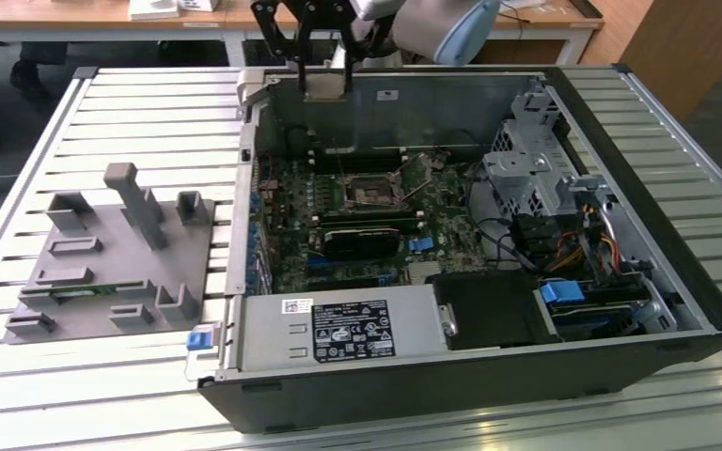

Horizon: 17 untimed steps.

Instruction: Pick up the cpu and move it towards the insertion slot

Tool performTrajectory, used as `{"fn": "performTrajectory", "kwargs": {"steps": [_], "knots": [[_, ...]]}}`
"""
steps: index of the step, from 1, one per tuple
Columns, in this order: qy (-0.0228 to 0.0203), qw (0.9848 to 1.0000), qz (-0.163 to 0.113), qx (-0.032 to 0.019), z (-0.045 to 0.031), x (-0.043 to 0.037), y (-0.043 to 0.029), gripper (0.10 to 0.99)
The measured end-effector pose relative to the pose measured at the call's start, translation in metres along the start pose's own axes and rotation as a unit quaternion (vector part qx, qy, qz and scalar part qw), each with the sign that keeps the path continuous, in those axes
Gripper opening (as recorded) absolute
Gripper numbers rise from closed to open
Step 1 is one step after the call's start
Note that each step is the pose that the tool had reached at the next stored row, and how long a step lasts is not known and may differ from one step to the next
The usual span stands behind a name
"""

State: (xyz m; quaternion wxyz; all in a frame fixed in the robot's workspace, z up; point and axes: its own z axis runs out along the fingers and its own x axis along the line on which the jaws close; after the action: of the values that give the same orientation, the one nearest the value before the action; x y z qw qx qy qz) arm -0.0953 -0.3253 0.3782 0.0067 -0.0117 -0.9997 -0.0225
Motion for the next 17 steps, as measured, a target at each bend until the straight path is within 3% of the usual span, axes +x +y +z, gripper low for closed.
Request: {"fn": "performTrajectory", "kwargs": {"steps": [9, 17], "knots": [[0.0, 1.0, 0.0, 0.0, -0.0002, -0.0238, 0.0009, 0.533], [0.0, 1.0, 0.0, 0.0, -0.0001, -0.0325, 0.0011, 0.533]]}}
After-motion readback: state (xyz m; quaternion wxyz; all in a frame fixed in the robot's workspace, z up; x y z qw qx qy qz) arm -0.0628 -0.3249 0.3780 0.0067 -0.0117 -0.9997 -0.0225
